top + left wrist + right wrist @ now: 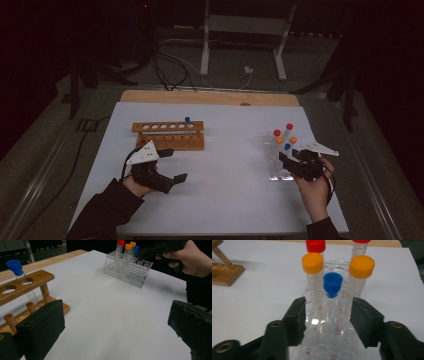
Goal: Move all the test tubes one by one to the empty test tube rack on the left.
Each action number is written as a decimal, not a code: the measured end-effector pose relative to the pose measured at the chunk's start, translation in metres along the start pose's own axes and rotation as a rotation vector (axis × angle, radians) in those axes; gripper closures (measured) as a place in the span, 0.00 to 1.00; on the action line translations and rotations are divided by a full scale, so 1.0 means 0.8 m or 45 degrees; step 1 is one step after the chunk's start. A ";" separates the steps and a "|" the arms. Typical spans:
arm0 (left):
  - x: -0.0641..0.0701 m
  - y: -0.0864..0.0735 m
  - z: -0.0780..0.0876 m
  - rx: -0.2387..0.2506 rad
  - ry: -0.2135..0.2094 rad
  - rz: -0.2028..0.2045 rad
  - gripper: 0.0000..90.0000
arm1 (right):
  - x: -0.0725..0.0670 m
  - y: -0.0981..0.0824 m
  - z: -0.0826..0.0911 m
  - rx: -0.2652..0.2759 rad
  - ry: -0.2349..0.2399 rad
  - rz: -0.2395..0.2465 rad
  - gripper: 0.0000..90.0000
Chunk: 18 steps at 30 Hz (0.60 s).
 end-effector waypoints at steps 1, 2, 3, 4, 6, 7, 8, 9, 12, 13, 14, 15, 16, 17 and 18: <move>0.000 0.000 -0.001 -0.001 0.004 -0.002 0.02 | 0.000 0.000 -0.002 -0.004 0.005 -0.003 0.55; -0.001 -0.001 -0.001 -0.003 0.011 -0.005 0.02 | 0.001 0.000 -0.004 -0.012 0.003 0.001 0.59; 0.000 -0.001 -0.001 -0.003 0.004 -0.003 0.02 | 0.000 0.001 -0.005 -0.015 0.009 0.000 0.61; -0.001 -0.001 -0.001 -0.002 0.008 -0.003 0.02 | 0.000 0.001 -0.005 -0.015 0.009 0.000 0.61; 0.000 0.000 0.000 0.003 0.001 0.003 0.02 | 0.000 0.001 -0.007 -0.016 0.012 0.001 0.65; -0.001 0.000 0.000 0.004 0.006 0.001 0.02 | 0.000 0.001 -0.009 -0.019 0.014 0.004 0.67; 0.000 0.000 0.001 0.006 0.004 0.002 0.02 | 0.000 0.001 -0.009 -0.019 0.014 0.004 0.67; 0.000 0.000 0.001 0.007 0.002 0.001 0.02 | 0.000 0.002 -0.012 -0.023 0.014 0.007 0.70; -0.001 0.000 0.001 0.006 0.002 0.005 0.02 | -0.001 0.001 -0.013 -0.031 0.020 0.012 0.73; -0.001 0.000 0.001 0.006 0.010 0.002 0.02 | -0.001 0.001 -0.014 -0.032 0.015 0.014 0.75; -0.001 0.000 0.001 0.005 0.002 0.004 0.02 | -0.001 0.001 -0.015 -0.036 0.015 0.017 0.77; -0.001 0.000 0.001 0.006 0.001 0.005 0.02 | -0.001 0.001 -0.016 -0.039 0.015 0.020 0.77; -0.002 0.000 0.001 0.005 0.008 0.002 0.02 | -0.001 0.001 -0.016 -0.038 0.010 0.020 0.79; -0.001 -0.001 0.001 0.002 0.003 0.002 0.02 | 0.000 0.001 -0.016 -0.039 0.003 0.023 0.80; -0.002 -0.001 0.001 0.003 0.004 0.002 0.02 | 0.001 0.001 -0.017 -0.039 -0.001 0.023 0.81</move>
Point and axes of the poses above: each handheld gripper's, and its own axes: z roughly backward along the jaws, y roughly out of its top, x roughly to its right, the point moved 9 cm from there along -z, roughly forward along the jaws, and after that the axes turned 3 degrees about z, right-handed, at the moved point
